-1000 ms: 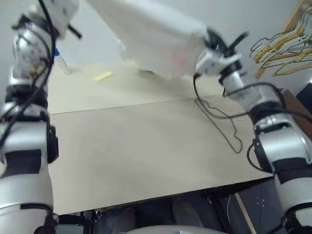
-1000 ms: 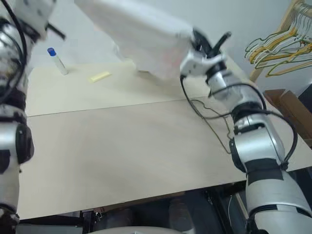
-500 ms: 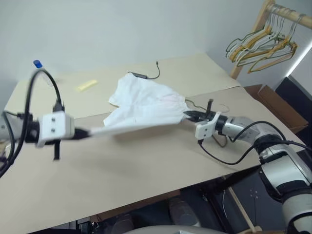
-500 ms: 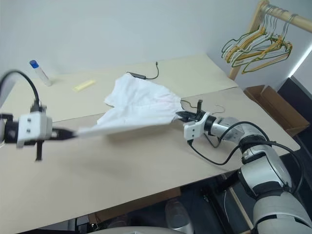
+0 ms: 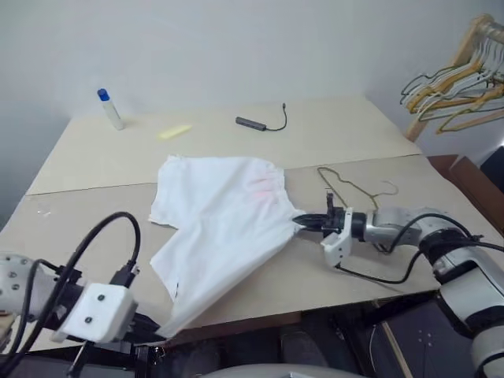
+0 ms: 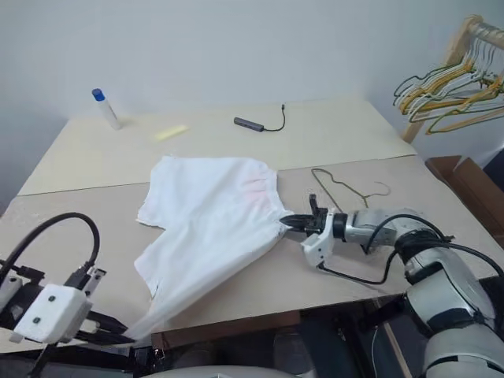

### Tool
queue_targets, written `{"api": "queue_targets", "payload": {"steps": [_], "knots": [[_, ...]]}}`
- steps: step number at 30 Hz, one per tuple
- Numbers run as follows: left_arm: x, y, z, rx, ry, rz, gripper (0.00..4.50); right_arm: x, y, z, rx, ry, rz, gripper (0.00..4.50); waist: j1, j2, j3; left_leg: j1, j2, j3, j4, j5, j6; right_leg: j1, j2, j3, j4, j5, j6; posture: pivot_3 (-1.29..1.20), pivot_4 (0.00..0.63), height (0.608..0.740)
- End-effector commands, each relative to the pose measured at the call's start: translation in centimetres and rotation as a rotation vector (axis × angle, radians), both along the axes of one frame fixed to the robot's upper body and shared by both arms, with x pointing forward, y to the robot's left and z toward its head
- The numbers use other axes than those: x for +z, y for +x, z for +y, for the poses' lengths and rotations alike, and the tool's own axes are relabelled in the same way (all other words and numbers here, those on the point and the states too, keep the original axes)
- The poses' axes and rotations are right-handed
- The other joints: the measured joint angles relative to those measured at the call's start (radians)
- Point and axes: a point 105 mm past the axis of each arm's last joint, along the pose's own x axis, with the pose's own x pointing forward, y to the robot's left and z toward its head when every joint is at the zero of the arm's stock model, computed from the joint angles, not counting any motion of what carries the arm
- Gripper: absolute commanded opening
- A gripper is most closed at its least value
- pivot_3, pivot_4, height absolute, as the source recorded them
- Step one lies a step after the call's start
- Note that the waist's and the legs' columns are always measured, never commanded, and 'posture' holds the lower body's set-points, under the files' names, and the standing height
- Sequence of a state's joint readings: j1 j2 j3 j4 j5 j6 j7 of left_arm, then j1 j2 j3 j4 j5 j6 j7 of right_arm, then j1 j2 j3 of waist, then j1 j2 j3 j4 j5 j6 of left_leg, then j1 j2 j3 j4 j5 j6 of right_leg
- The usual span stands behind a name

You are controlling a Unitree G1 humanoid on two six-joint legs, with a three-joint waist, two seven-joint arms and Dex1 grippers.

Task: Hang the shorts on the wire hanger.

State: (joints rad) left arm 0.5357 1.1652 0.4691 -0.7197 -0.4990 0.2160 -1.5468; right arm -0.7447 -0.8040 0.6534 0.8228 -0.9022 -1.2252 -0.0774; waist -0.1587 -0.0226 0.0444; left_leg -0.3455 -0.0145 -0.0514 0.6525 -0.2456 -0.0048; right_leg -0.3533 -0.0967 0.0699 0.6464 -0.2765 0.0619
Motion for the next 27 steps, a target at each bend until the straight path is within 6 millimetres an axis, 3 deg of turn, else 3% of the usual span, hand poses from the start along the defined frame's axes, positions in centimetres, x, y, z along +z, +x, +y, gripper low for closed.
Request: {"api": "queue_targets", "payload": {"steps": [1, 5, 10, 15, 20, 23, 27], "knots": [[-0.7, -0.6, 0.4, -0.016, 0.022, 0.009, 0.03, 0.7, -1.6, -1.3, 0.012, 0.003, 0.032, 0.0, 0.003, 0.0, 0.0, 0.0, 0.0, 0.0, 0.0, 0.0, 0.0, 0.0, 0.0, 0.0, 0.0, 0.0, 0.0, -0.08, 0.0, 0.74], [-3.1, -1.2, 1.4, -0.017, 0.046, 0.012, 0.03, 0.2, -3.5, -1.2, 0.017, 0.002, 0.076, 0.0, -0.002, 0.0, -0.001, 0.002, 0.002, 0.002, 0.0, 0.0, 0.0, 0.002, 0.002, 0.002, 0.0, -0.001, -0.003, -0.1, 0.0, 0.74], [-4.4, -1.6, 1.5, -0.067, 0.066, 0.013, 0.03, -0.1, -4.3, -0.9, -0.043, 0.008, 0.105, 0.0, -0.006, -0.002, -0.002, 0.007, 0.009, 0.005, 0.0, -0.002, 0.001, 0.006, 0.005, 0.003, 0.0, -0.004, -0.007, -0.12, 0.0, 0.74], [-4.3, -1.3, 2.4, -0.087, 0.086, 0.012, 1.27, 0.4, -5.7, -1.2, -0.076, 0.009, 0.184, 1.65, -0.005, -0.002, -0.002, 0.007, 0.012, 0.007, 0.0, -0.003, 0.002, 0.006, 0.006, 0.003, -0.001, -0.003, -0.006, -0.12, 0.0, 0.74], [-1.9, 1.1, 3.6, -0.014, 0.021, -0.077, 2.9, 1.6, -8.0, -3.2, -0.177, -0.018, 0.378, 3.42, 0.009, -0.001, -0.001, 0.007, 0.013, 0.007, 0.0, -0.003, 0.002, 0.005, 0.006, 0.002, -0.001, -0.004, -0.006, -0.11, 0.0, 0.74], [1.3, 3.8, 4.5, 0.064, -0.049, -0.144, 2.9, 3.1, -8.1, -4.6, -0.332, 0.069, 0.537, 3.42, 0.019, -0.002, -0.001, 0.008, 0.014, 0.007, 0.0, -0.004, 0.002, 0.005, 0.006, 0.001, -0.001, -0.005, -0.005, -0.11, 0.0, 0.74], [4.9, 7.8, 4.2, 0.193, -0.205, -0.225, 2.9, 5.5, -5.1, -7.1, -0.612, 0.273, 0.623, 3.42, 0.026, -0.002, -0.001, 0.008, 0.014, 0.008, 0.001, -0.004, 0.002, 0.006, 0.007, 0.001, 0.0, -0.009, 0.003, -0.12, 0.0, 0.74]]}}
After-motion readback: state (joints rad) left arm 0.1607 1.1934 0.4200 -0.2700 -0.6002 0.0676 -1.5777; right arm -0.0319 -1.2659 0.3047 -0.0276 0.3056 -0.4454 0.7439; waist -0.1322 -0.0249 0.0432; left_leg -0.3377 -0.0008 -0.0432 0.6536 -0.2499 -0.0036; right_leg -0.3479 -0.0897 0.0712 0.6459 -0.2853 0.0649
